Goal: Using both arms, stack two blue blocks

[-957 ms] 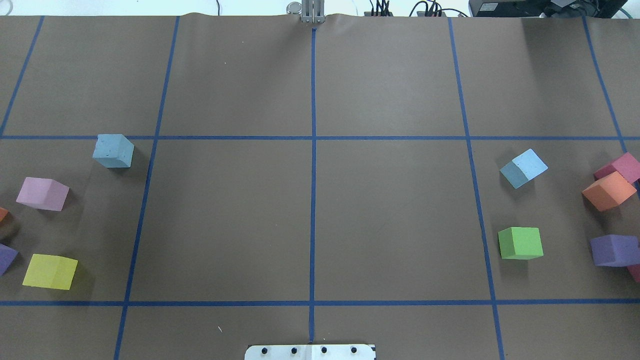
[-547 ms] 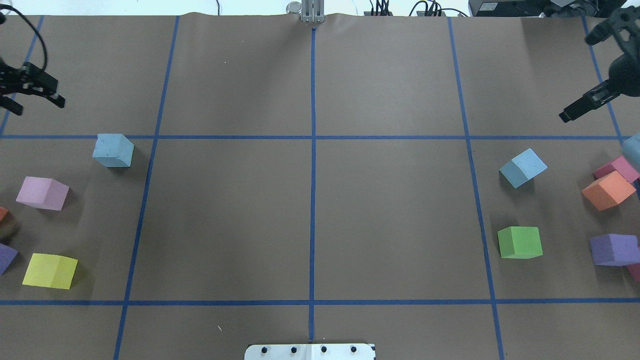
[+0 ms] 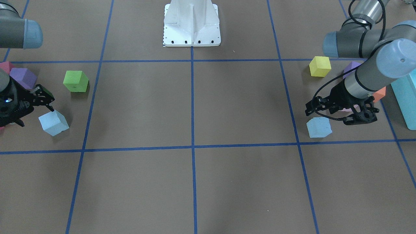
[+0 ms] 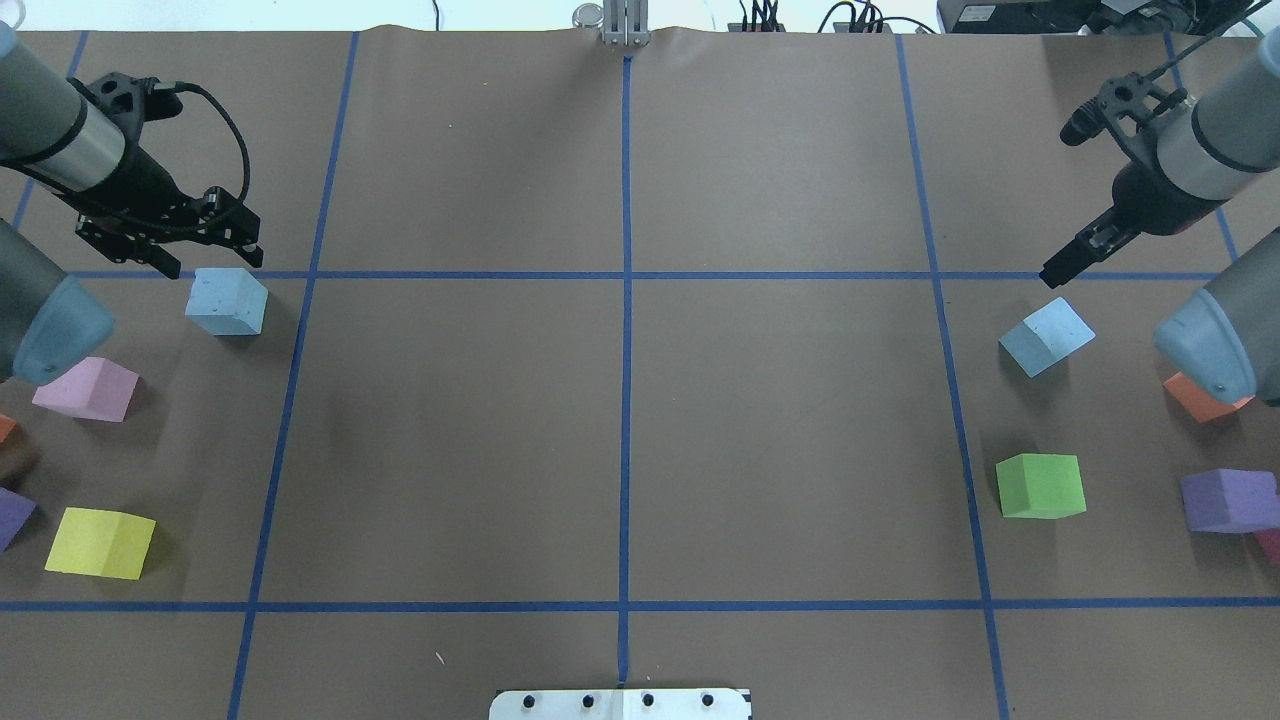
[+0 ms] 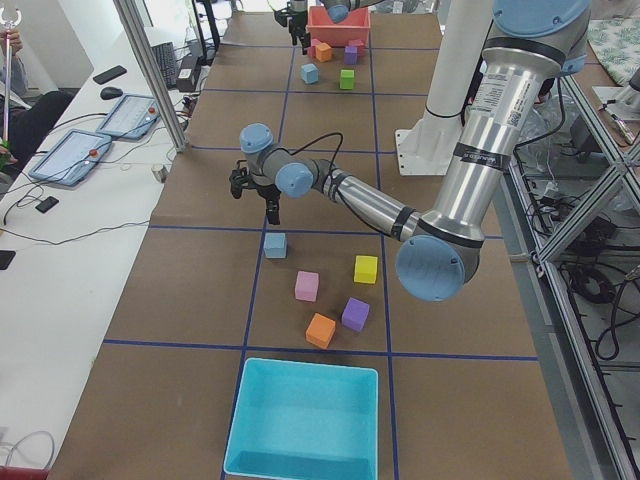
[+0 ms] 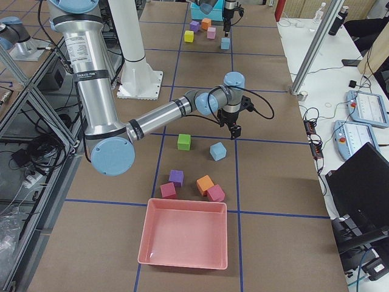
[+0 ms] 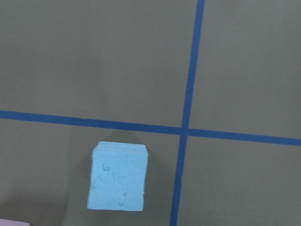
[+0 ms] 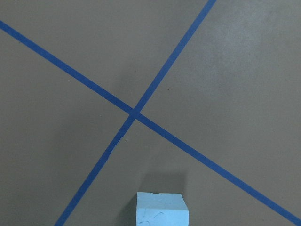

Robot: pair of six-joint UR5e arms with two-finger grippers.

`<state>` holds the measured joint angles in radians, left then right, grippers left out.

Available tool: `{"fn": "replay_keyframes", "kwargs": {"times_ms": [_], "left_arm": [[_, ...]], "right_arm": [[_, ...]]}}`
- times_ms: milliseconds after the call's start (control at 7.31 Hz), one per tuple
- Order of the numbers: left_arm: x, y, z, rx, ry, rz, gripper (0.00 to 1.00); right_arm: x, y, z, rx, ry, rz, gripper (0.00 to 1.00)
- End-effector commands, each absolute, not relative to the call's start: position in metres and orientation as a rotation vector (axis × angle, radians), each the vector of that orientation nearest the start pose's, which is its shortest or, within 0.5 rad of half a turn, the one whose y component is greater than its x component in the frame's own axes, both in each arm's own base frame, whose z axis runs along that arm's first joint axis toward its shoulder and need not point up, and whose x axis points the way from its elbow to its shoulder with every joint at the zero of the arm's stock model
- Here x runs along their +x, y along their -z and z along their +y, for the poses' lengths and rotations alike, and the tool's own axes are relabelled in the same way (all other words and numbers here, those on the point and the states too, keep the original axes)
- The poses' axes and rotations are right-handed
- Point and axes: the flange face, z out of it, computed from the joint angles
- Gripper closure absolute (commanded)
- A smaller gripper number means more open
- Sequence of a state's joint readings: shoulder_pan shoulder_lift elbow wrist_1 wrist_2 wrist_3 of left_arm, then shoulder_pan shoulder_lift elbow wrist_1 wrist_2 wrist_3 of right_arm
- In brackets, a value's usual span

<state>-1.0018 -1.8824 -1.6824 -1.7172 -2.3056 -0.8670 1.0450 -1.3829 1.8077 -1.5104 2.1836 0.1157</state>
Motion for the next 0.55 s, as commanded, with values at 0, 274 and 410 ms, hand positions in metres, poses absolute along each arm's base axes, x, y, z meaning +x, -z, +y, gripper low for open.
{"fn": "replay_keyframes", "kwargs": {"times_ms": [0, 274, 410], "left_arm": [[0.283, -0.422, -0.546, -0.042, 0.061, 0.874, 0.0], [0.283, -0.427, -0.546, -0.041, 0.057, 0.866, 0.0], [0.282, -0.428, -0.547, -0.04, 0.055, 0.865, 0.0]], "right_arm": [[-0.243, -0.476, -0.503, 0.304, 0.509, -0.741, 0.08], [-0.249, -0.513, -0.497, 0.35, 0.515, -0.76, 0.08], [-0.246, -0.518, -0.496, 0.351, 0.517, -0.757, 0.08]]}}
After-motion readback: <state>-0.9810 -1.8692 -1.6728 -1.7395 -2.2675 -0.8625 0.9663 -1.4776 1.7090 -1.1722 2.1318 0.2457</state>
